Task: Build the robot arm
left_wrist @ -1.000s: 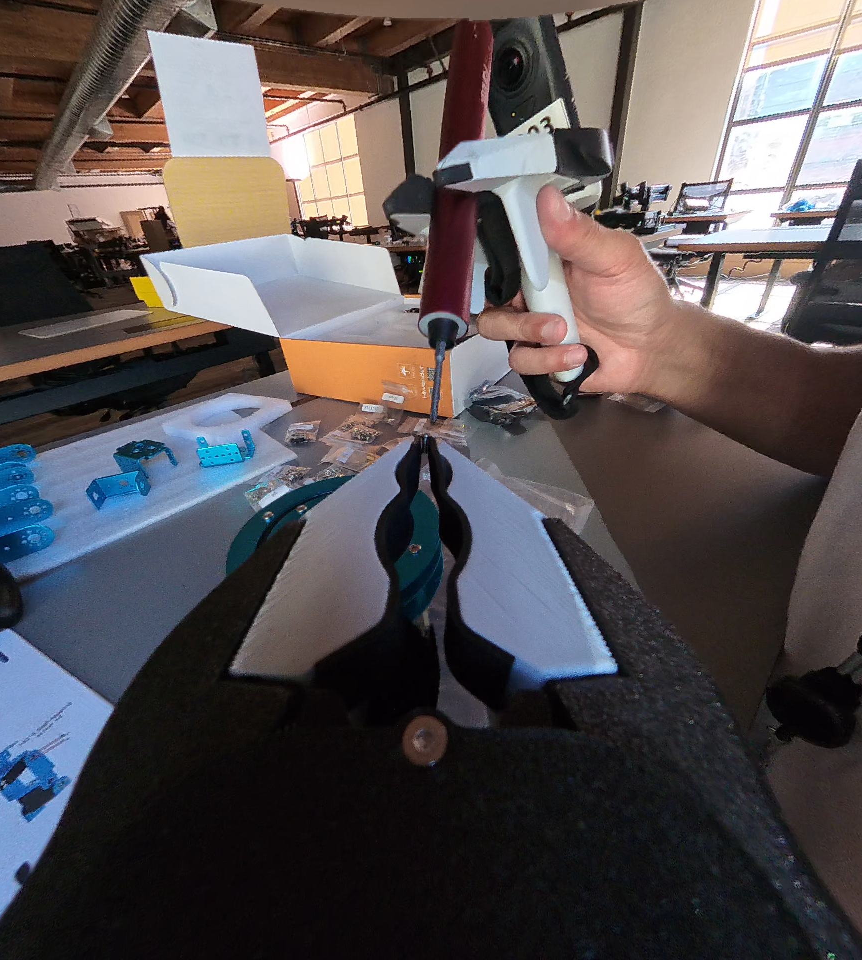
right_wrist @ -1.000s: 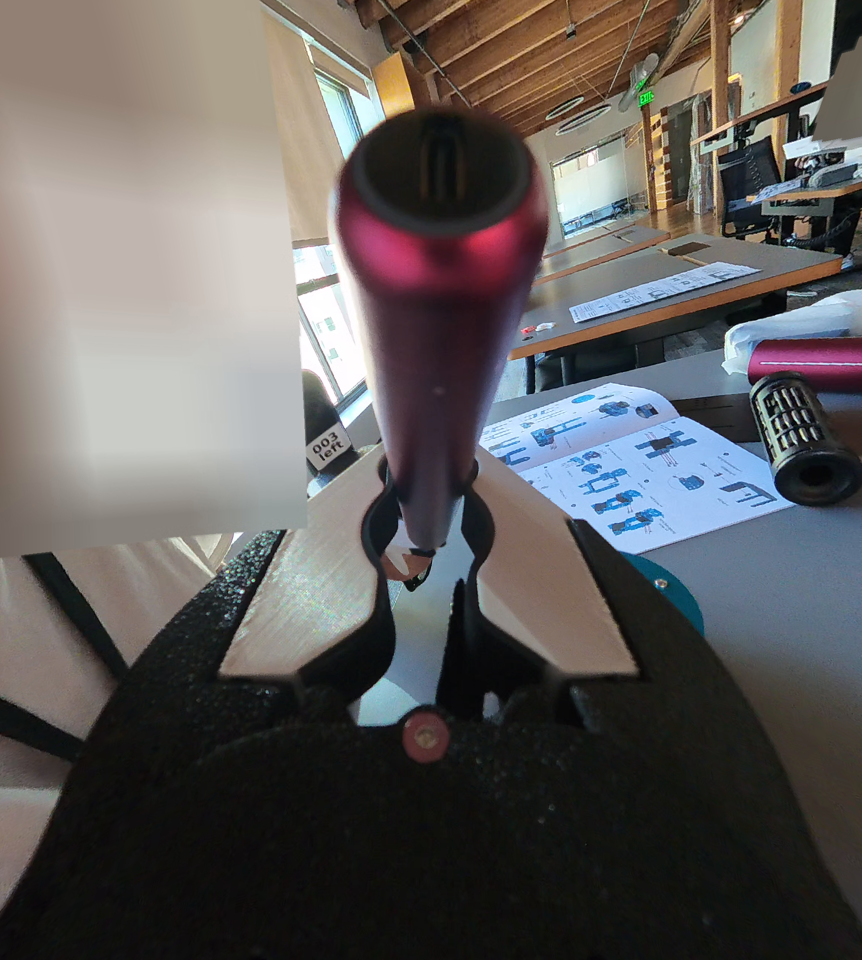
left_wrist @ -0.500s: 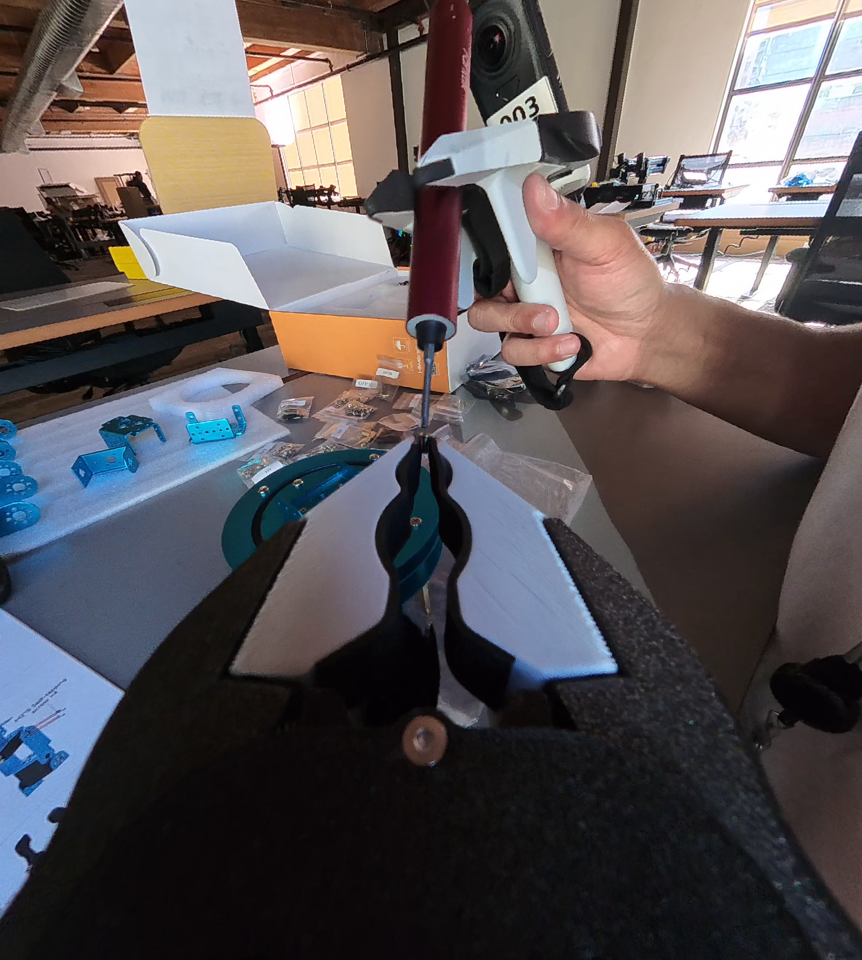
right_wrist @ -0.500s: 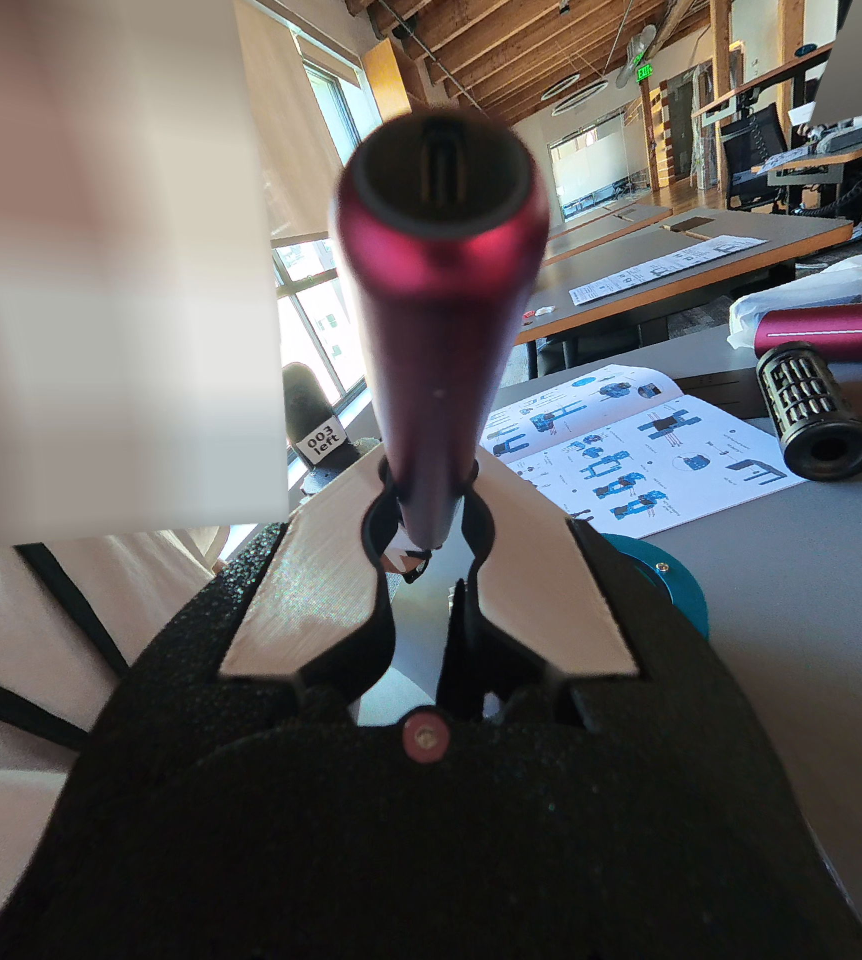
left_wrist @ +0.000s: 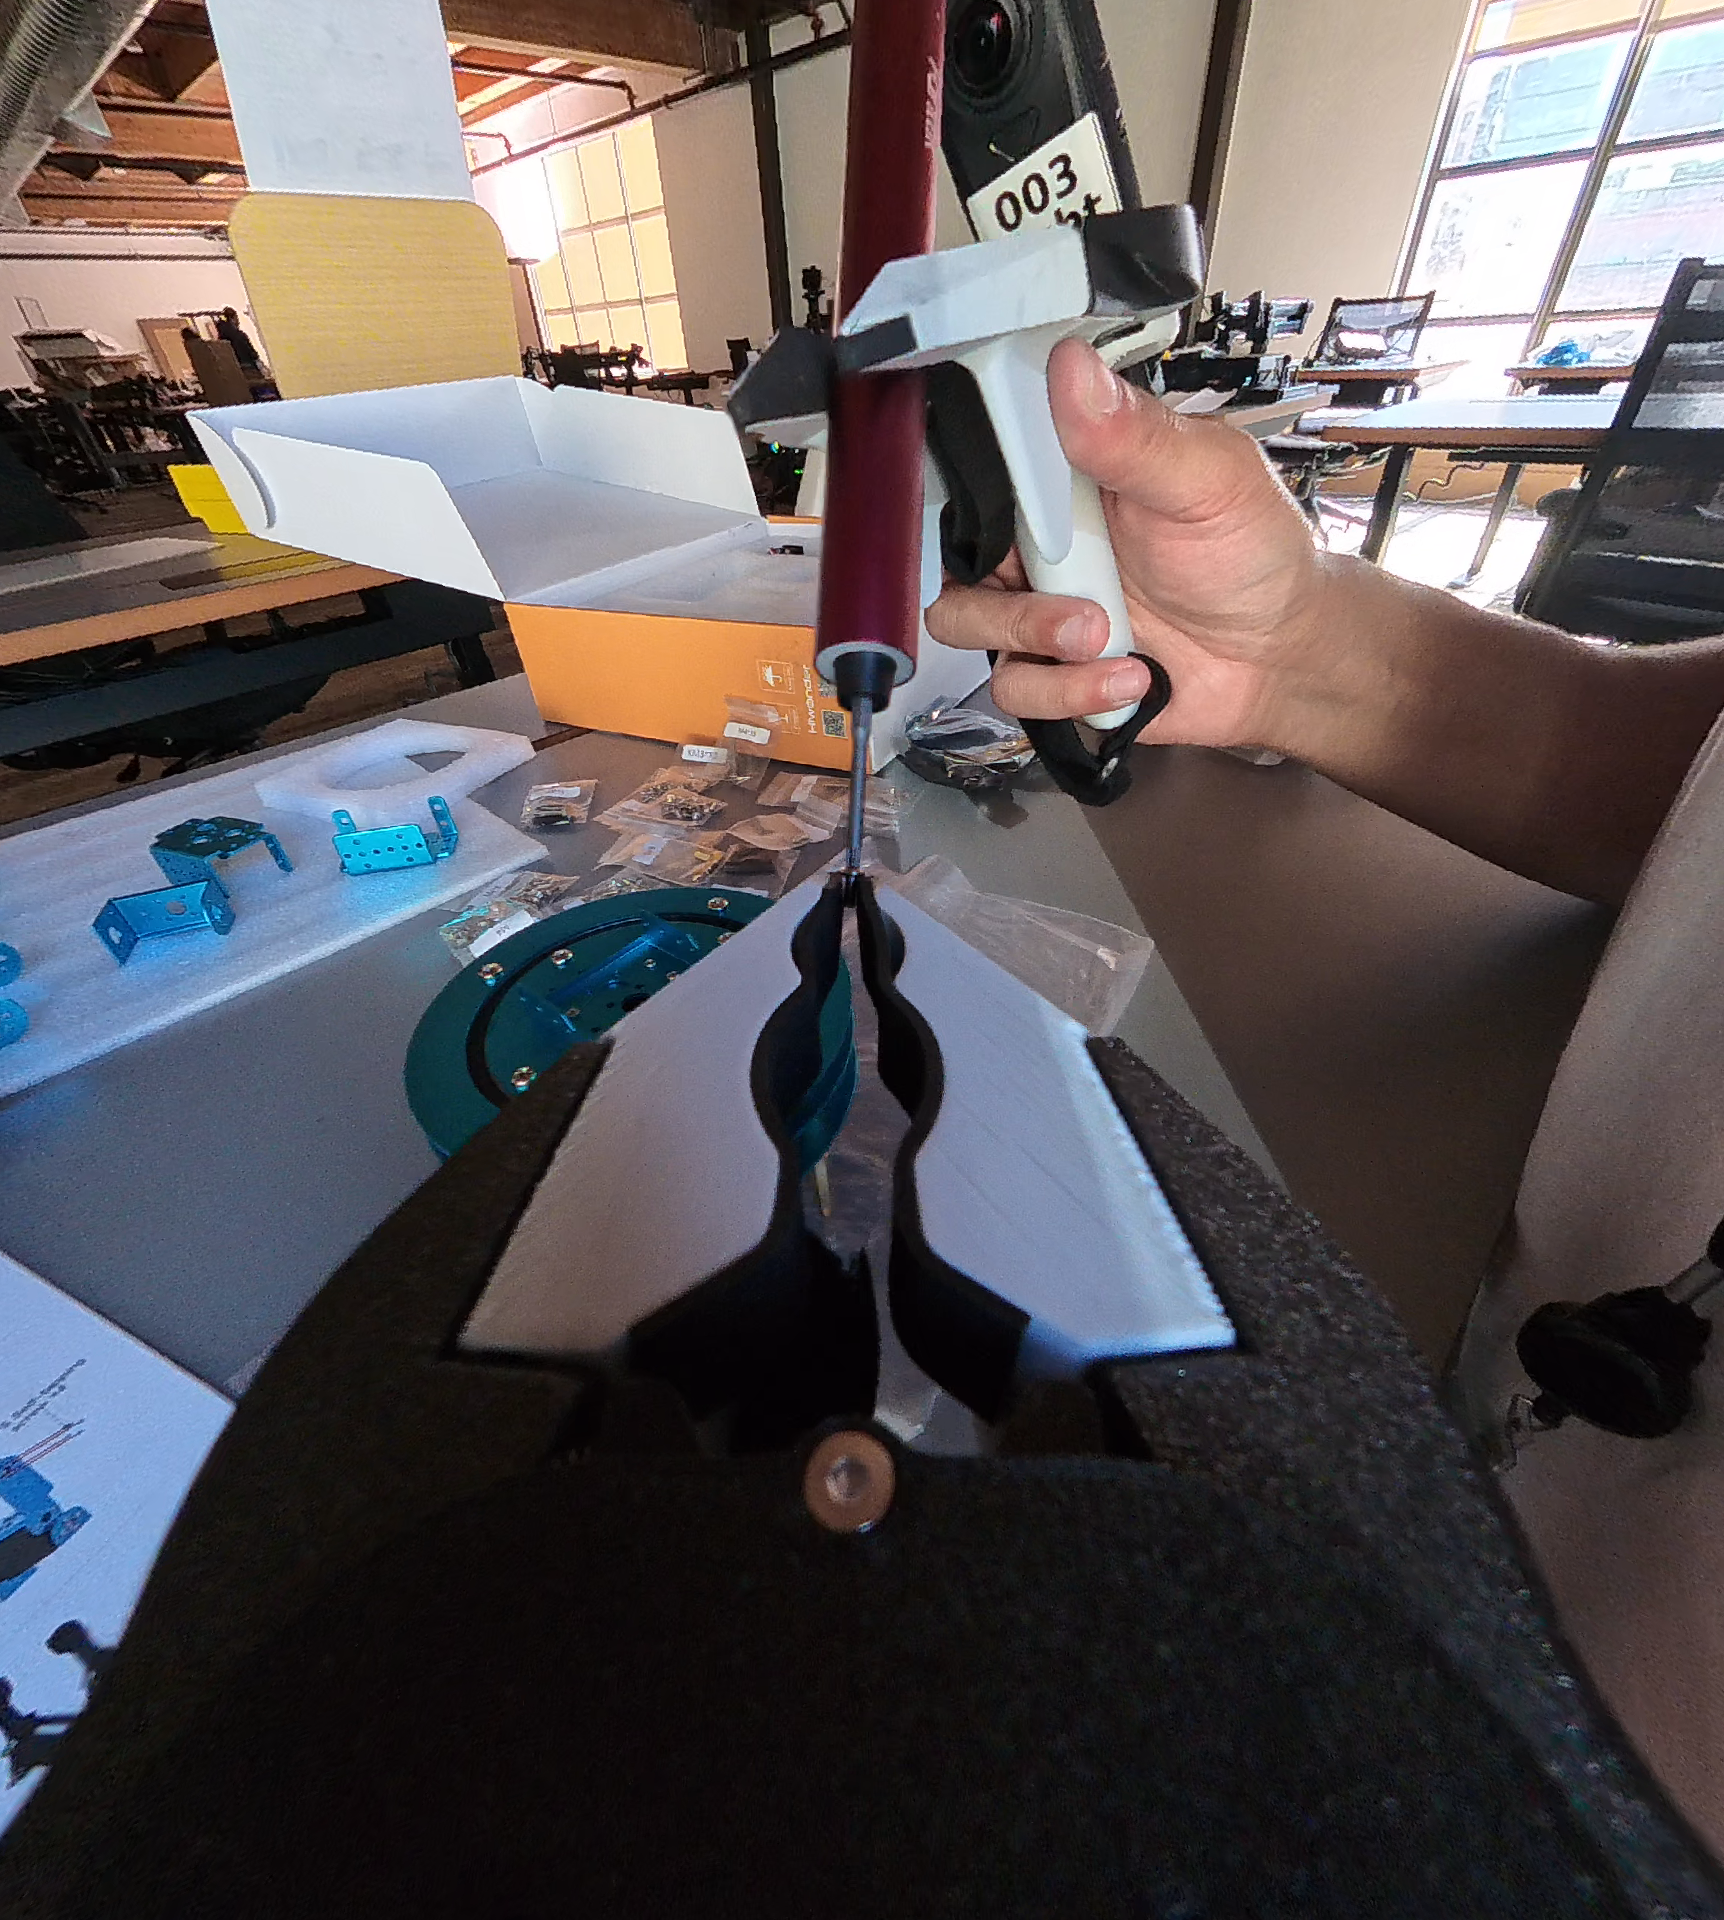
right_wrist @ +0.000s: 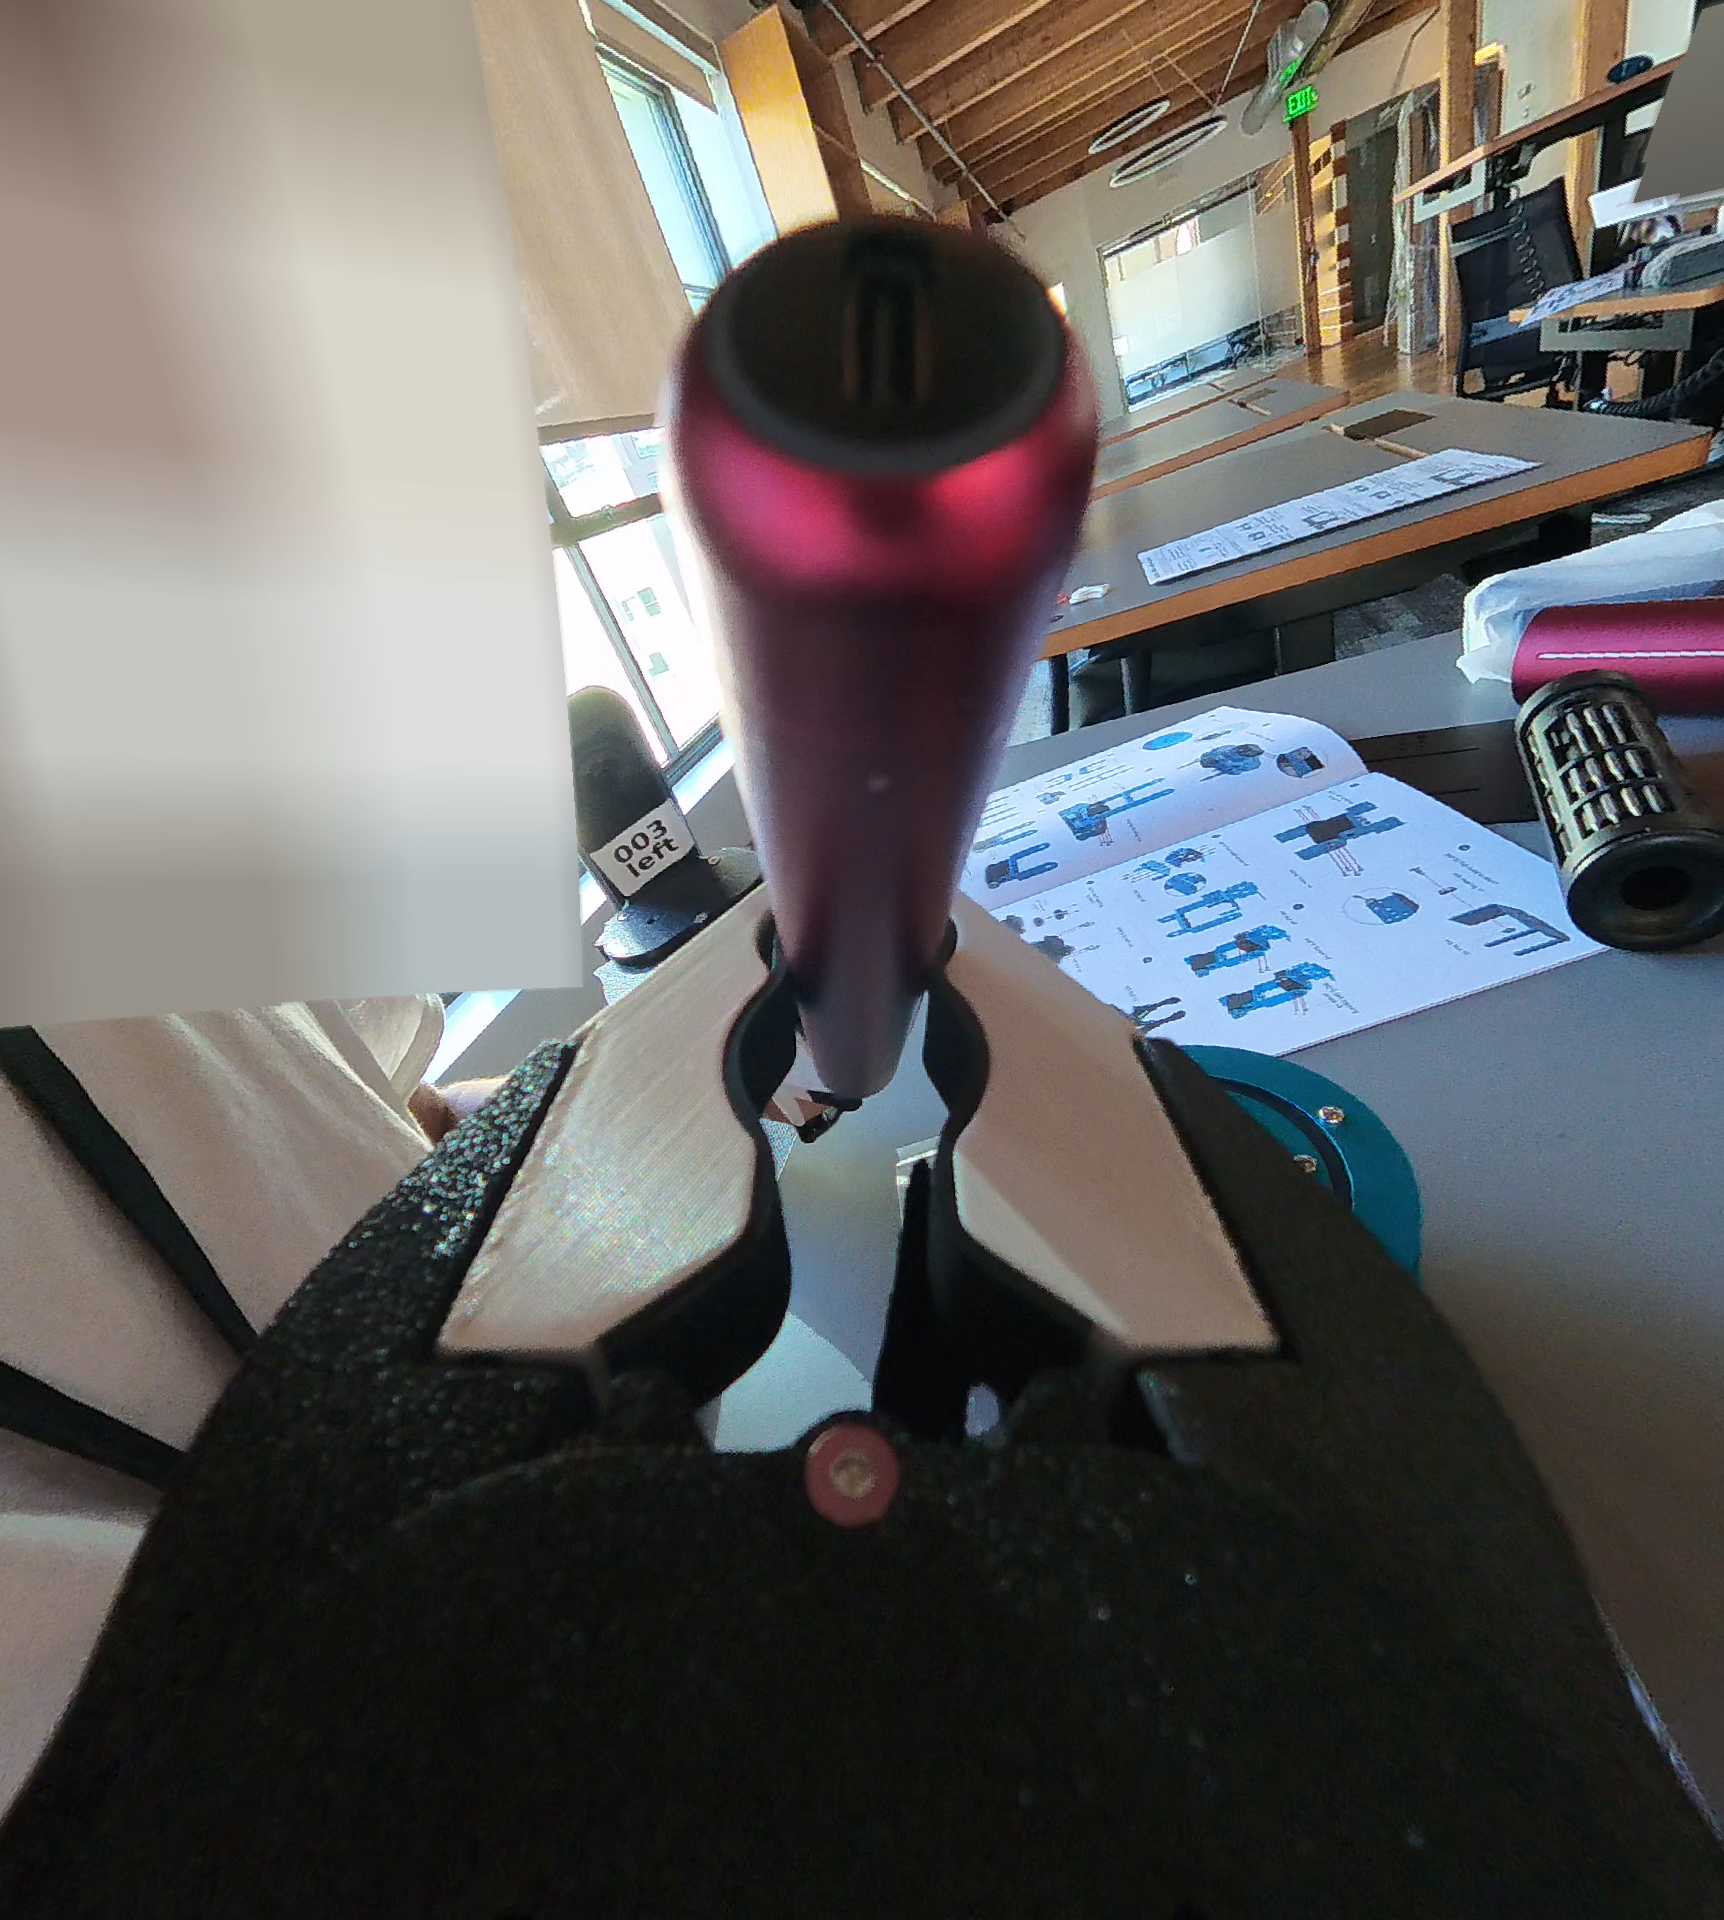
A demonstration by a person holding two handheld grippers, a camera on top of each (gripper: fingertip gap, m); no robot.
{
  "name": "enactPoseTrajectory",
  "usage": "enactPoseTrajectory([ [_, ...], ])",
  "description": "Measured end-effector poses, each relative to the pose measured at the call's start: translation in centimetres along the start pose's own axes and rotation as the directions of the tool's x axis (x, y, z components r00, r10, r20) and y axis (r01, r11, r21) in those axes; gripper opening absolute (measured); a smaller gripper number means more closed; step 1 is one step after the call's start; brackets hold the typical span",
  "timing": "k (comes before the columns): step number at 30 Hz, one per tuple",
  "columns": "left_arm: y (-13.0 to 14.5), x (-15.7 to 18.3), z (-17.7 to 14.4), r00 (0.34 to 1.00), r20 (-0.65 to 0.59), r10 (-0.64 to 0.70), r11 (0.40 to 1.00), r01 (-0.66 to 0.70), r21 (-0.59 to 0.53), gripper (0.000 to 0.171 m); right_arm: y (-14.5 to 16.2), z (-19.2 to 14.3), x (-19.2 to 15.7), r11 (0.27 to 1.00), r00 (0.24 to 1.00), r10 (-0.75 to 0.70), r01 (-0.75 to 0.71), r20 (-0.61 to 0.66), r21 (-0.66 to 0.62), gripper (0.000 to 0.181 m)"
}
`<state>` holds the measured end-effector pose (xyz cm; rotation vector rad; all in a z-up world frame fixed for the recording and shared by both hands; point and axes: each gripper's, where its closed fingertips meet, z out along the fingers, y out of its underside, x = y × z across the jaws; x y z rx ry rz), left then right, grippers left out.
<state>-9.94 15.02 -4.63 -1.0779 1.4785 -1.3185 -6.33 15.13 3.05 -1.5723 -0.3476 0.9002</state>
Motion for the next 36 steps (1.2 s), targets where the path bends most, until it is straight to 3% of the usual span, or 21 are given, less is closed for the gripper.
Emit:
enactPoseTrajectory([
  [5,0.2,0.4,0.0,0.999,-0.044,-0.024,1.000,0.023,-0.006,0.001,0.3,0.0,-0.4,0.999,0.999,-0.025,0.026,0.026,-0.038,0.018],
  [17,0.1,2.6,-0.1,0.947,-0.292,-0.131,0.991,0.122,-0.048,0.002,0.8,0.0,-2.8,0.979,0.976,-0.126,0.151,0.178,-0.134,0.018],
  [36,0.8,4.1,0.3,0.904,-0.398,-0.156,0.985,0.111,-0.133,0.001,1.8,-0.2,-4.6,0.941,0.939,-0.253,0.295,0.235,-0.165,0.018],
])
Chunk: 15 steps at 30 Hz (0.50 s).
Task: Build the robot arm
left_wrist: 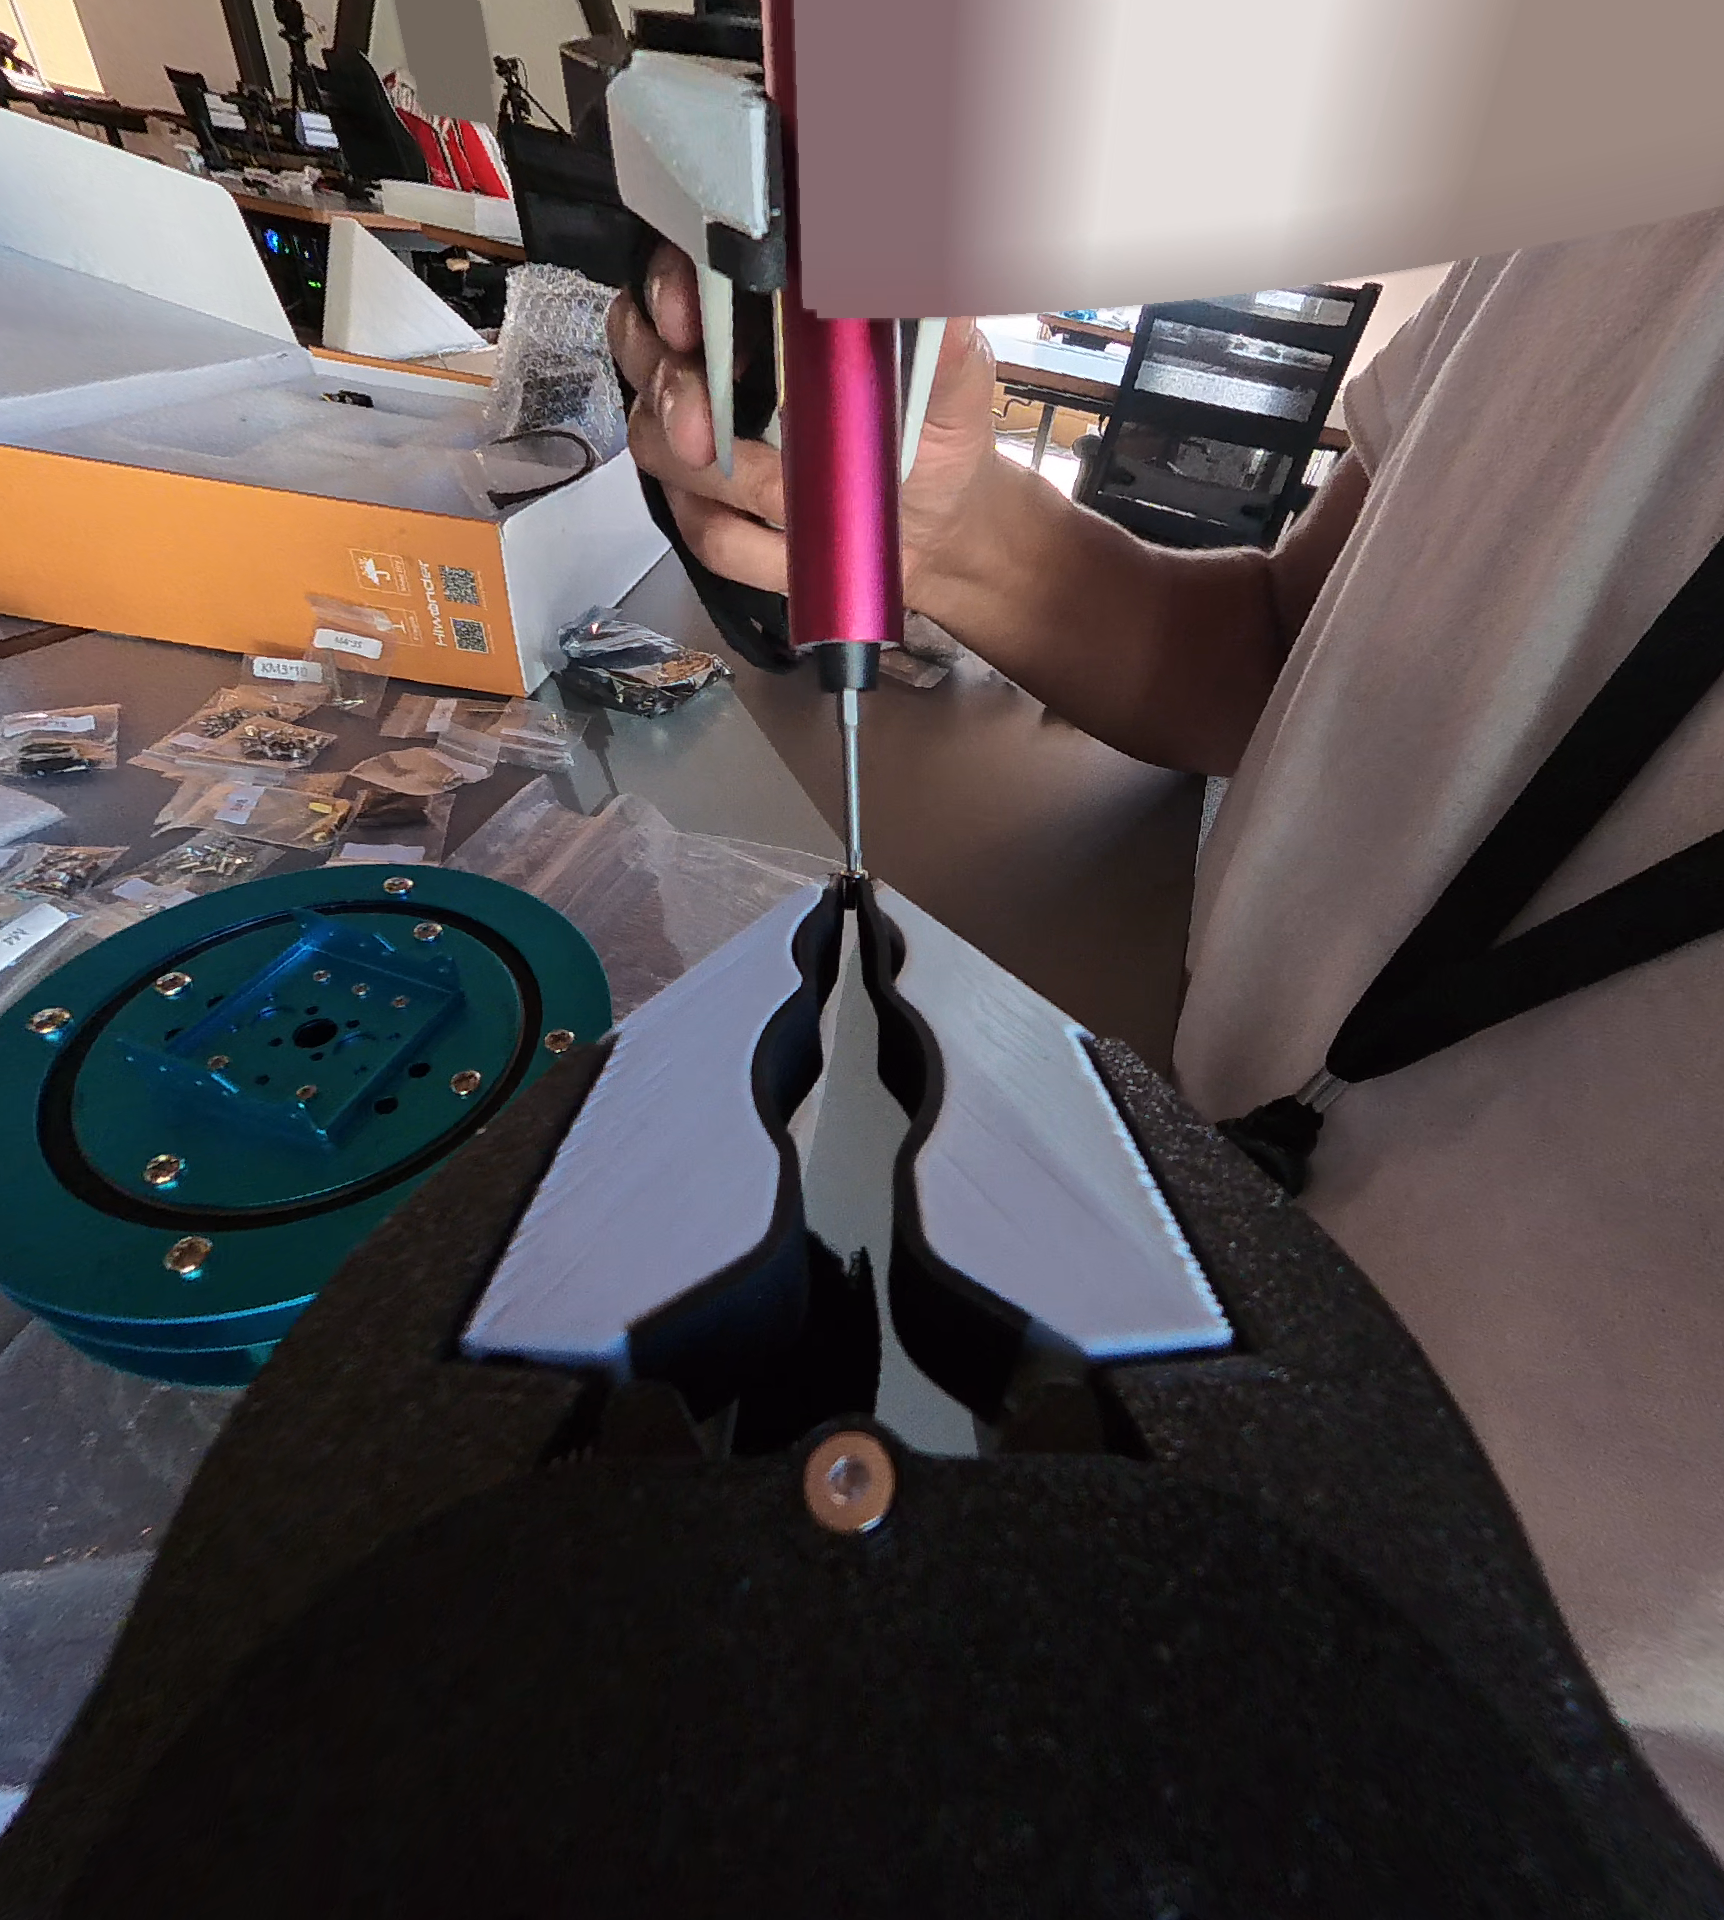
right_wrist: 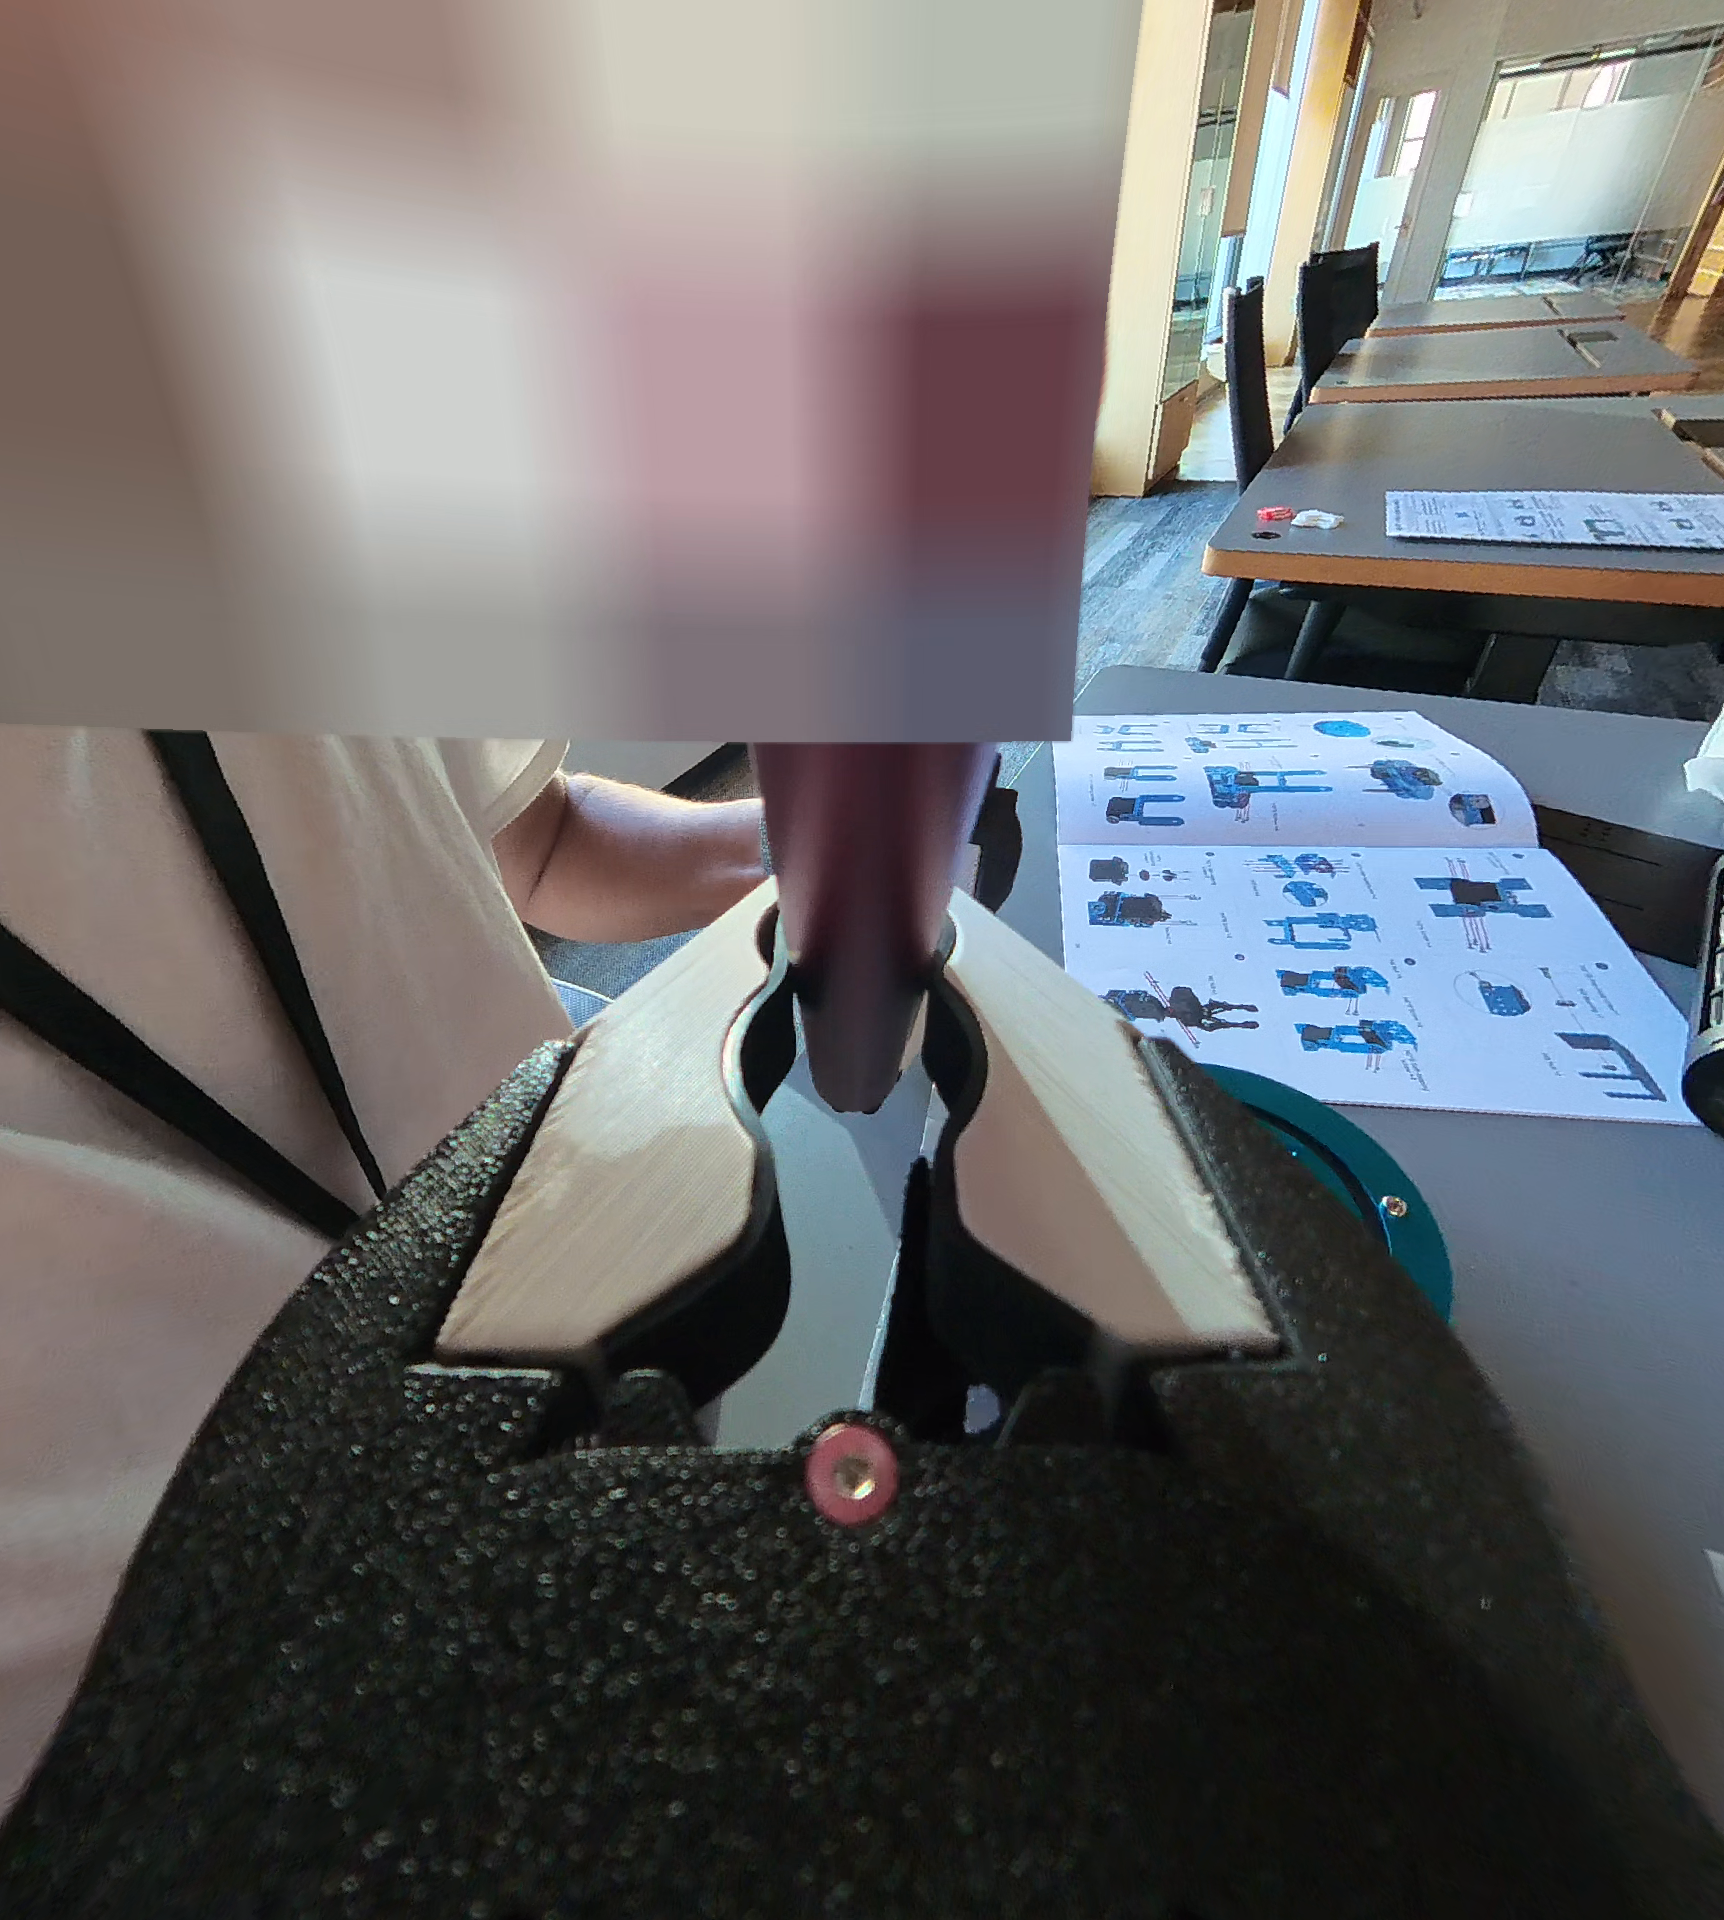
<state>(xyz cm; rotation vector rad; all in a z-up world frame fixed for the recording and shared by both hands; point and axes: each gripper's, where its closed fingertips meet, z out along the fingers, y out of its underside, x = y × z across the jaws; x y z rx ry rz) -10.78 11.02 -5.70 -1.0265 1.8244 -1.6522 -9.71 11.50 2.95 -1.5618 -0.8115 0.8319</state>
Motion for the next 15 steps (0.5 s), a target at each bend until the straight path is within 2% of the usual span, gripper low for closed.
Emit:
enactPoseTrajectory([
  [5,-0.3,0.0,0.1,1.000,-0.004,-0.013,0.999,0.013,0.031,0.002,-0.1,-0.7,0.4,0.997,0.999,0.037,-0.035,-0.019,0.066,0.018],
  [9,-0.7,0.2,0.0,0.998,-0.031,-0.045,0.996,0.047,0.075,0.001,-0.4,-1.3,0.5,0.982,0.996,0.085,-0.079,-0.029,0.172,0.017],
  [15,-0.2,-0.5,0.7,0.999,0.038,-0.028,0.998,0.025,0.059,0.002,0.5,-2.7,1.1,0.965,0.985,0.150,-0.127,-0.081,0.230,0.018],
])
